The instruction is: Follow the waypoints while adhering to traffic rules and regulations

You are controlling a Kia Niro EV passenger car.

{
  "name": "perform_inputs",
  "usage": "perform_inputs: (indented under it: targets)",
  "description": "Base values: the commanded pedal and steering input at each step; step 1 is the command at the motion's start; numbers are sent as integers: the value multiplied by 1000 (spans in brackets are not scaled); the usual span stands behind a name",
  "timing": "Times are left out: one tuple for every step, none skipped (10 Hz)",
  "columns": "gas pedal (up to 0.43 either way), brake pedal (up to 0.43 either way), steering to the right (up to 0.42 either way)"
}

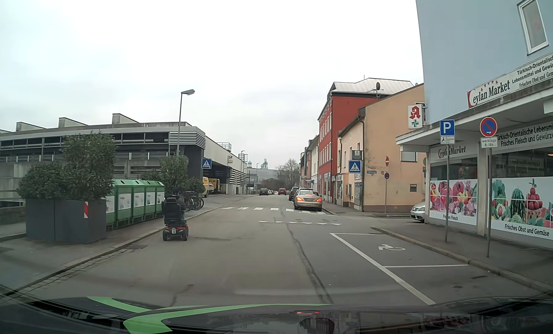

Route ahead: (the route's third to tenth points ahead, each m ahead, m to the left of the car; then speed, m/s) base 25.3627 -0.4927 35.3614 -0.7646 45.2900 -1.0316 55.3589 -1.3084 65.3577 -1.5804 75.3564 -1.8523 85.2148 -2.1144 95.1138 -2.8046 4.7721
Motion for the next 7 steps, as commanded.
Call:
perform_inputs:
  targets:
    - [157, 0, 46]
    - [47, 0, 35]
    - [39, 0, 24]
    - [28, 0, 16]
    - [39, 0, 6]
    - [39, 0, 0]
    - [39, 0, -7]
